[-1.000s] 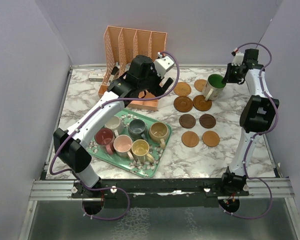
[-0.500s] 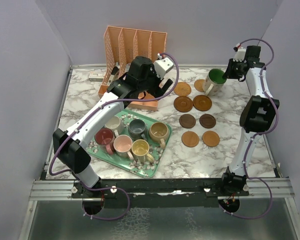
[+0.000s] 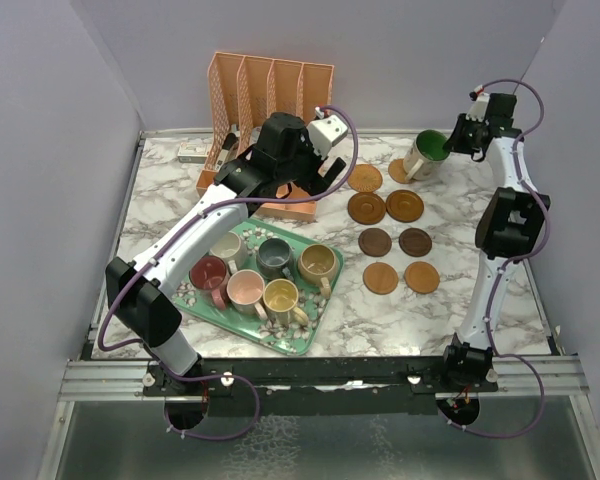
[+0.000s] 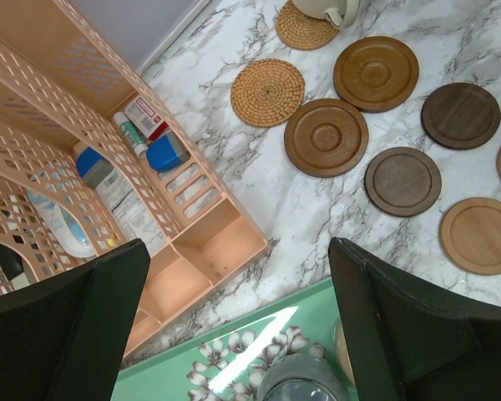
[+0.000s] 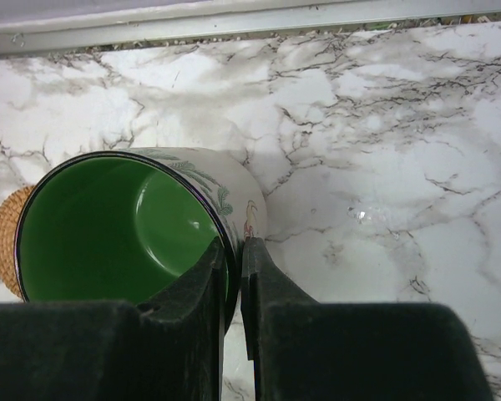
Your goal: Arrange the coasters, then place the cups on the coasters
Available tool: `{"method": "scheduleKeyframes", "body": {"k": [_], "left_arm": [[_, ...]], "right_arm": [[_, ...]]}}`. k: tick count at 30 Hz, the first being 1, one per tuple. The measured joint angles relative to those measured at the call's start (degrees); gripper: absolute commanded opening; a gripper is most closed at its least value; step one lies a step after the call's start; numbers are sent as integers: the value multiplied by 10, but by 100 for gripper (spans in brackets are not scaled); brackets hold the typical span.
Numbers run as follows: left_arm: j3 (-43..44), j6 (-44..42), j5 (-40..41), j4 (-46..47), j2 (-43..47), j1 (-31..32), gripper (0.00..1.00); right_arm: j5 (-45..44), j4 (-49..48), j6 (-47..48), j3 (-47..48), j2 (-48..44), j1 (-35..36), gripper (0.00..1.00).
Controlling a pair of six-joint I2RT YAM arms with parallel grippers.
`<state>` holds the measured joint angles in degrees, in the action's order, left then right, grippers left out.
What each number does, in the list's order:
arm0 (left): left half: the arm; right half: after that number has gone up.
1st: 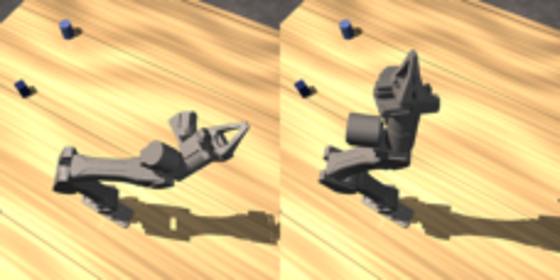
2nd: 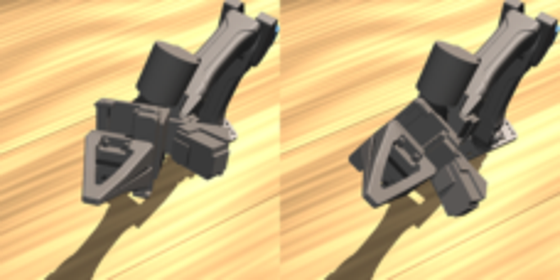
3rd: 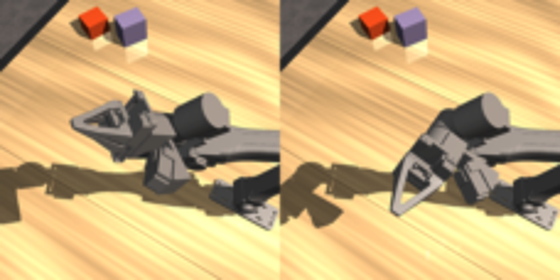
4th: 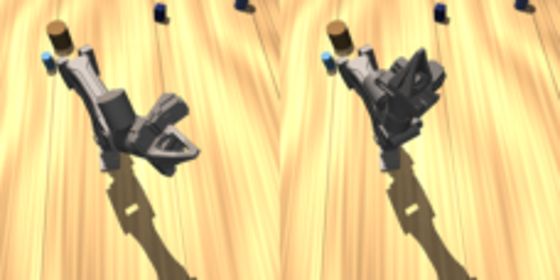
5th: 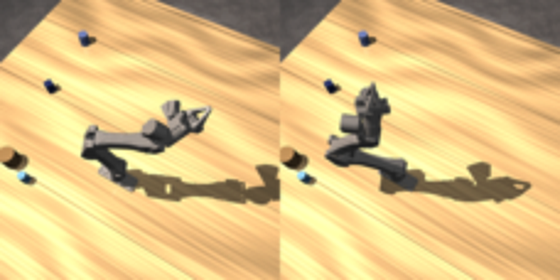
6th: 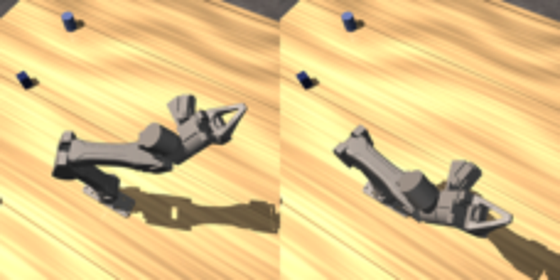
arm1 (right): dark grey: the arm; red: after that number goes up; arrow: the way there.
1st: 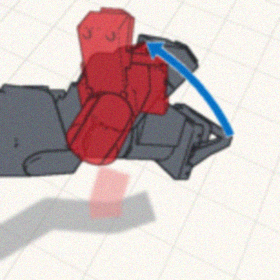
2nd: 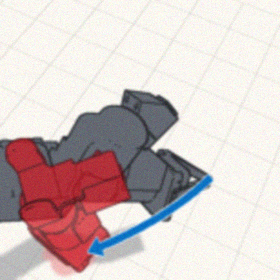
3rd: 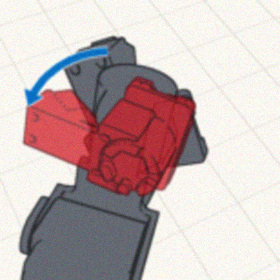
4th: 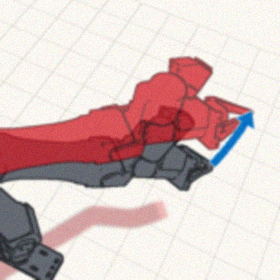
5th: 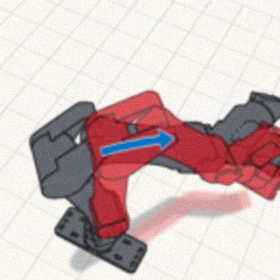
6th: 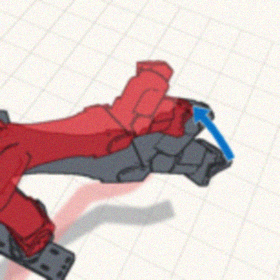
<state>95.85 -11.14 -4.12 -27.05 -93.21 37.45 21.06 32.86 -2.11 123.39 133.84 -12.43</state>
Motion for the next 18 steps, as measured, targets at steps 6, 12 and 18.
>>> {"method": "scheduleKeyframes", "body": {"k": [6, 12, 18], "left_arm": [[-2, -2, 0, 0, 0, 0, 93], [-4, -2, 0, 0, 0, 0, 93], [-6, -3, 0, 1, 0, 0, 93]], "right_arm": [[-3, -3, -15, 31, 24, 2, 1], [-5, -2, -17, 49, 25, 7, 1], [-7, 4, -17, 70, 27, 21, 1]]}}
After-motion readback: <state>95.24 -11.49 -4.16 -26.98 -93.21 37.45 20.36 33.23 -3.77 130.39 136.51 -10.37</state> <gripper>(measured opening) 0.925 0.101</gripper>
